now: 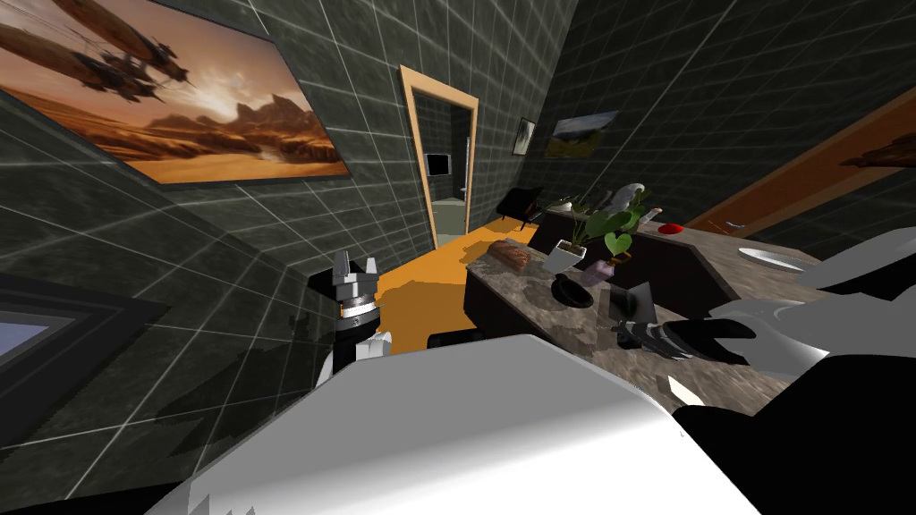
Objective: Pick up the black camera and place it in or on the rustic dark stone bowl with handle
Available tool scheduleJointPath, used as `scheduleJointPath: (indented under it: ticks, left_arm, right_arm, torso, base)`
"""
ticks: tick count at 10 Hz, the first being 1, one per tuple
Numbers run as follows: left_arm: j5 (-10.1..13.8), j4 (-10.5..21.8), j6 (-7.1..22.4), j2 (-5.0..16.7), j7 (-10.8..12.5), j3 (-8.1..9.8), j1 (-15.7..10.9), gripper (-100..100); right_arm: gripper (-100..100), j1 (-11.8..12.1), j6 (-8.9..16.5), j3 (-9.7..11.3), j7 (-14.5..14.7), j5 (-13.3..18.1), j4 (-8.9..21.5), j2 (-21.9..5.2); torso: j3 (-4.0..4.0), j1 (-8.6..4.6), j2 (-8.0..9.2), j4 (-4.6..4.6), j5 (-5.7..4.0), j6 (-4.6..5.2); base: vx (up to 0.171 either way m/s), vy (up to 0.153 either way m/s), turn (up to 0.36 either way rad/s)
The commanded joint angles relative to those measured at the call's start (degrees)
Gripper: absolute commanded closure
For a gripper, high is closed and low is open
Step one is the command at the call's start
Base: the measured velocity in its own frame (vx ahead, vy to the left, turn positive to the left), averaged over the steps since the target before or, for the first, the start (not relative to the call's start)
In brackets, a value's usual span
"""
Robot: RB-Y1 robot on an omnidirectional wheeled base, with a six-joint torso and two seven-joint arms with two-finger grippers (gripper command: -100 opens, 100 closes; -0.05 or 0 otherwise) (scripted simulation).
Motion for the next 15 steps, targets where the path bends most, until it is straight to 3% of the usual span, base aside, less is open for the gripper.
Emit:
scheduleJointPath:
  ticks: [1, 4, 5, 6, 7, 8, 9, 10, 12, 15]
  left_arm:
    - [0.0, 0.0, 0.0, 0.0, 0.0, 0.0, 0.0, 0]
    - [0.0, 0.0, 0.0, 0.0, 0.0, 0.0, 0.0, 0]
    - [0.0, 0.0, 0.0, 0.0, 0.0, 0.0, 0.0, 0]
    - [0.0, 0.0, 0.0, 0.0, 0.0, 0.0, 0.0, 0]
    - [0.0, 0.0, 0.0, 0.0, 0.0, 0.0, 0.0, 0]
    - [0.0, 0.0, 0.0, 0.0, 0.0, 0.0, 0.0, 0]
    - [0.0, 0.0, 0.0, 0.0, 0.0, 0.0, 0.0, 0]
    - [0.0, 0.0, 0.0, 0.0, 0.0, 0.0, 0.0, 0]
    - [0.0, 0.0, 0.0, 0.0, 0.0, -0.02, 0.0, 0]
    - [0.0, 0.0, 0.0, 0.0, 0.0, -0.01, 0.0, 0]
  right_arm:
    - [100, 0.0, 0.0, 0.0, 0.0, 0.0, 0.0, 0.0]
    - [100, 0.0, 0.0, 0.0, 0.0, 0.0, 0.0, 0.0]
    - [0, 0.0, 0.0, 0.0, 0.0, 0.0, 0.0, 0.0]
    - [100, -1.2, -1.3, 1.2, 0.1, 1.2, 0.2, 1.7]
    - [100, -1.8, -2.4, 2.1, 0.2, 2.2, 0.5, 3.0]
    - [100, -2.3, -1.4, 2.1, 0.4, 1.8, -0.1, 2.5]
    - [0, -2.4, -1.6, 2.4, 0.4, 1.9, -0.1, 2.7]
    - [100, -2.9, -3.7, 4.6, -0.1, 3.0, 0.2, 2.9]
    - [100, -3.3, -5.7, 7.0, -0.6, 4.1, 0.7, 3.1]
    - [100, -3.8, -8.2, 9.9, -1.4, 5.4, 1.5, 3.4]
  torso:
    - [0.0, 0.0, 0.0, 0.0, 0.0, 0.0]
    - [-0.07, -0.12, -0.1, -0.05, -0.09, 0.0]
    - [-0.07, -0.13, -0.1, -0.05, -0.09, 0.0]
    - [-0.07, -0.13, -0.1, -0.05, -0.09, 0.0]
    - [-0.07, -0.14, -0.09, -0.04, -0.07, 0.03]
    - [-0.06, -0.17, -0.09, -0.04, -0.07, 0.06]
    - [-0.07, -0.17, -0.09, -0.04, -0.1, 0.0]
    - [-0.06, -0.14, -0.09, -0.04, -0.1, 0.0]
    - [-0.25, 0.56, -0.42, -0.1, 0.03, -0.11]
    - [-0.18, 0.51, -0.29, -0.08, 0.04, -0.11]
  base:
    - [-0.004, -0.003, -0.012]
    - [0.0, 0.001, 0.004]
    - [0.0, 0.0, 0.0]
    - [0.006, -0.007, 0.019]
    - [0.017, -0.019, 0.009]
    - [0.008, -0.012, -0.009]
    - [0.0, 0.0, 0.0]
    - [0.053, 0.096, 0.13]
    - [0.074, 0.176, 0.088]
    - [0.047, 0.122, 0.041]
